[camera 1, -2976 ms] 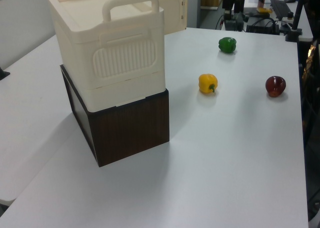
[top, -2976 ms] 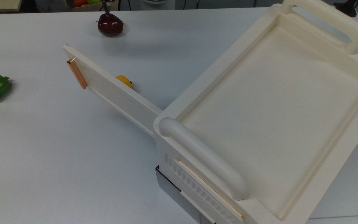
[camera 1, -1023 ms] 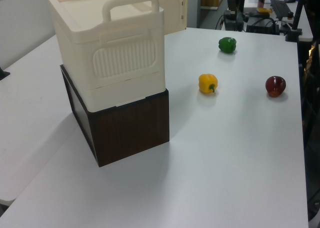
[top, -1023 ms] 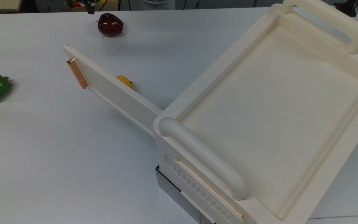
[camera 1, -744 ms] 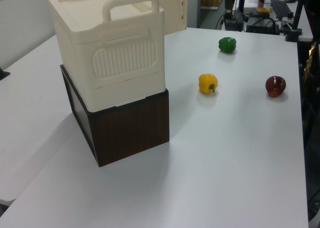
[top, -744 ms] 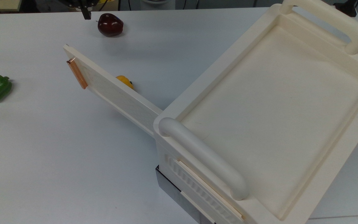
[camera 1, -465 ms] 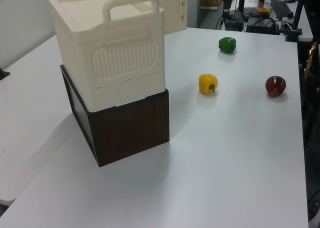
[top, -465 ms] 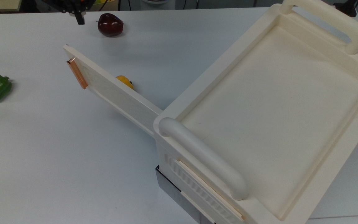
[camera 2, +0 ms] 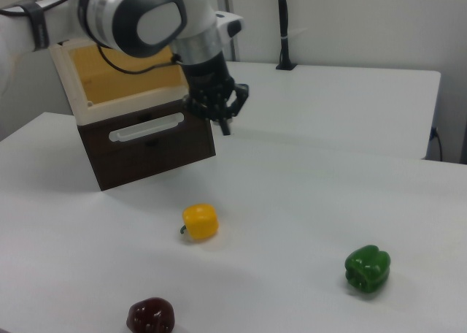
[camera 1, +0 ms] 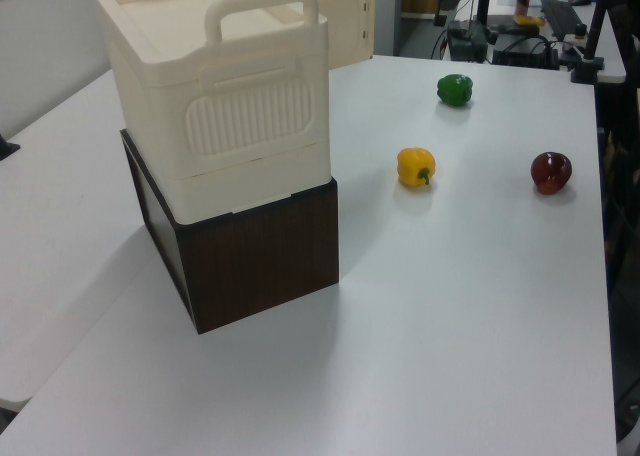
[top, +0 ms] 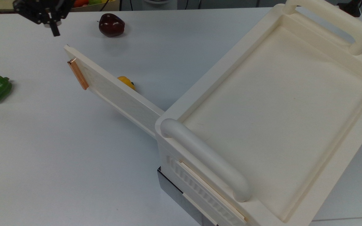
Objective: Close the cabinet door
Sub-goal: 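Move the gripper around to the outer face of the open cream door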
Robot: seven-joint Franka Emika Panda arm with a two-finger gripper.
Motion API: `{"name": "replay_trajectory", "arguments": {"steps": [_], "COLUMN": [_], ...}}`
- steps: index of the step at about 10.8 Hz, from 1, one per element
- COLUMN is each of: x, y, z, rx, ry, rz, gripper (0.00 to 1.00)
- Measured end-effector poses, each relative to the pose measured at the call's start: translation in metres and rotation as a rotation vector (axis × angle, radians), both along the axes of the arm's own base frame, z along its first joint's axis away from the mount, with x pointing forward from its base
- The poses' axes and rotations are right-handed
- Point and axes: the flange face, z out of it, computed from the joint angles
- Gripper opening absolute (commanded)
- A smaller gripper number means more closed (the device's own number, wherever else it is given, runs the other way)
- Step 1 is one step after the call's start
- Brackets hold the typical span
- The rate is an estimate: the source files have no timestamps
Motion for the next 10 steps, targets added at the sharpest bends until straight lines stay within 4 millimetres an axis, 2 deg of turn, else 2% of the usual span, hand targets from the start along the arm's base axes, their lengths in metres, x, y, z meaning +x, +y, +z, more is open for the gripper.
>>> {"name": "replay_trajectory", "arguments": {"steps": [1, 3, 6, 8, 10], "x": [0.004, 0.019, 0.049, 0.062, 0.074], "y": [-0.01, -0.015, -0.017, -0.014, -0.012], "z": [-0.001, -0.009, -0.015, -0.014, -0.02], "rx": [-0.019, -0.07, -0.17, -0.154, -0.157], "ry": [-0.031, -0.097, -0.268, -0.394, -0.485], "rz": [0.024, 0.073, 0.126, 0.107, 0.088], "gripper": [0.0, 0.01, 0.02, 0.02, 0.02]}}
